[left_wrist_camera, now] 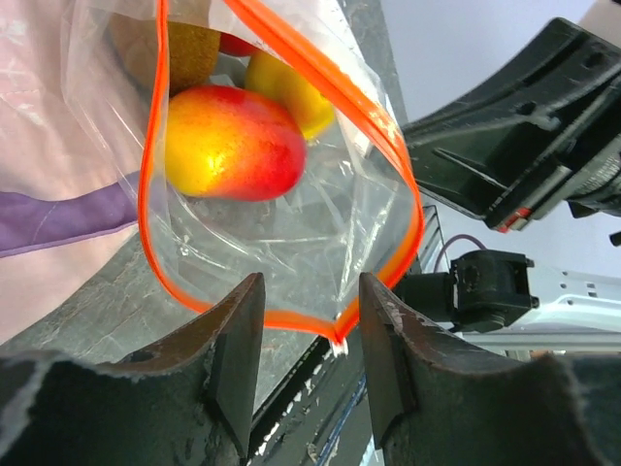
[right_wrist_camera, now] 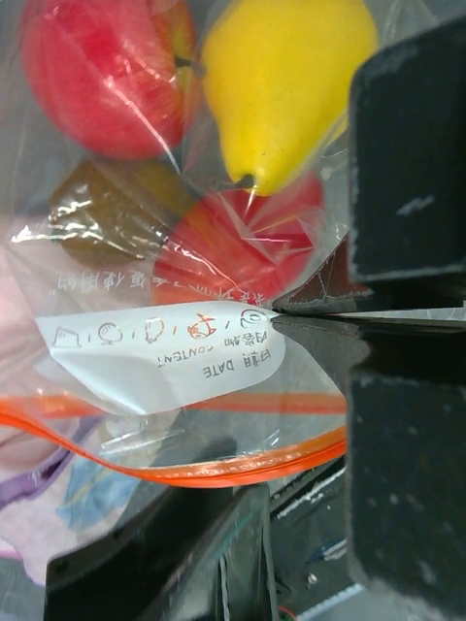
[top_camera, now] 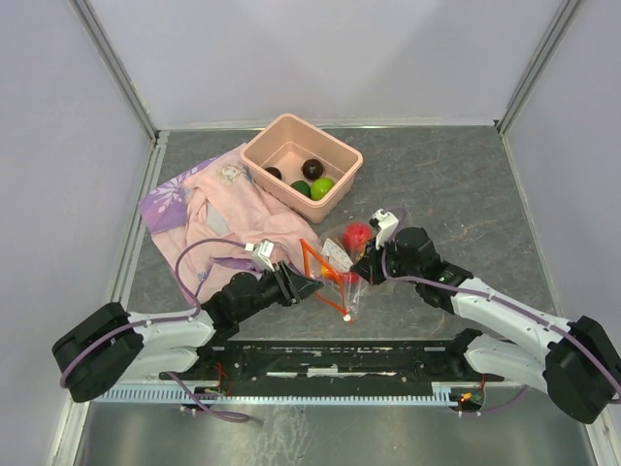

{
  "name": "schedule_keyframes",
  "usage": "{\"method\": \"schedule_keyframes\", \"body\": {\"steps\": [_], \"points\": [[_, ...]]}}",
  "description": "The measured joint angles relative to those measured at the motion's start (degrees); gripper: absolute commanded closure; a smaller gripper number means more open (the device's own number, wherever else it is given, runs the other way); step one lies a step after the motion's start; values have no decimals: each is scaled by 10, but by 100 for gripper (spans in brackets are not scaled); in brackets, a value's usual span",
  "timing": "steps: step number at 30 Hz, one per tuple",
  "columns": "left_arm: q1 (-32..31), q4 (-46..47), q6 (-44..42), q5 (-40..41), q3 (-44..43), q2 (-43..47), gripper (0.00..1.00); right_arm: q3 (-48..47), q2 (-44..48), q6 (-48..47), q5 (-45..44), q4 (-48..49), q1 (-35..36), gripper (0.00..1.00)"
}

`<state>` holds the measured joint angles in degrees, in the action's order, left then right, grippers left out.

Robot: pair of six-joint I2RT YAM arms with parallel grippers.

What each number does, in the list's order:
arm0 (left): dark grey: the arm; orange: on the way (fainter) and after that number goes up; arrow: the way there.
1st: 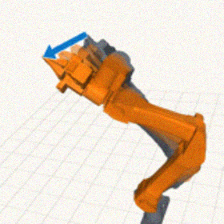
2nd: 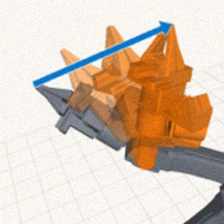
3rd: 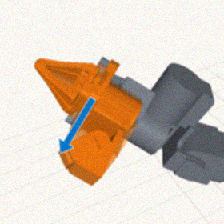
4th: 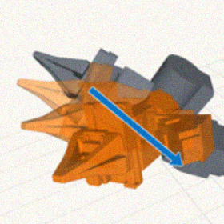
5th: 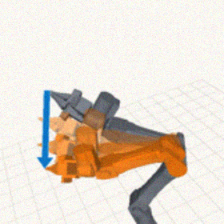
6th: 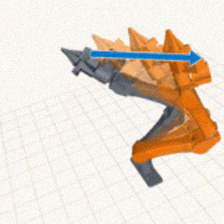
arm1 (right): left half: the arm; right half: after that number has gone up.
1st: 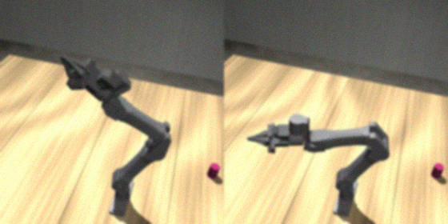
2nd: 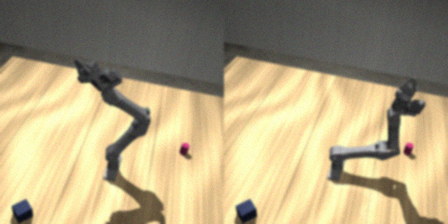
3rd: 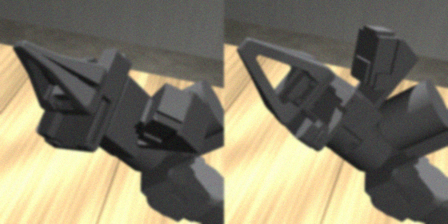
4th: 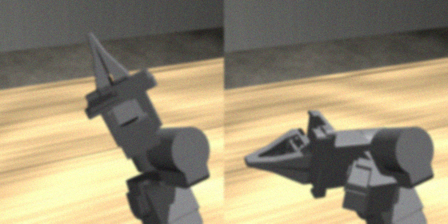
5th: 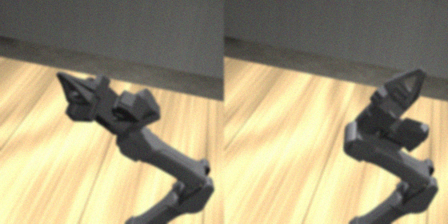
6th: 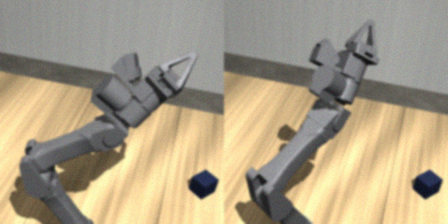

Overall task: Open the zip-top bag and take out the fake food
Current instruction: Pick up the fake fruit from the zipper food storage bag.

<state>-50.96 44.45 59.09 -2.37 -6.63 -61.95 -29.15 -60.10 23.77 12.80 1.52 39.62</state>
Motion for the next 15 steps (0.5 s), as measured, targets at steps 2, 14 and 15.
{"method": "schedule_keyframes", "body": {"steps": [2,14,15], "points": [[-2,3,1,7,-3,-14,47,0,-3,0,18,9,0,95],[-7,12,5,24,-18,-62,39,0,-20,-2,89,41,0,80],[-7,13,5,24,-20,-66,39,0,-20,-2,92,41,0,77]]}}
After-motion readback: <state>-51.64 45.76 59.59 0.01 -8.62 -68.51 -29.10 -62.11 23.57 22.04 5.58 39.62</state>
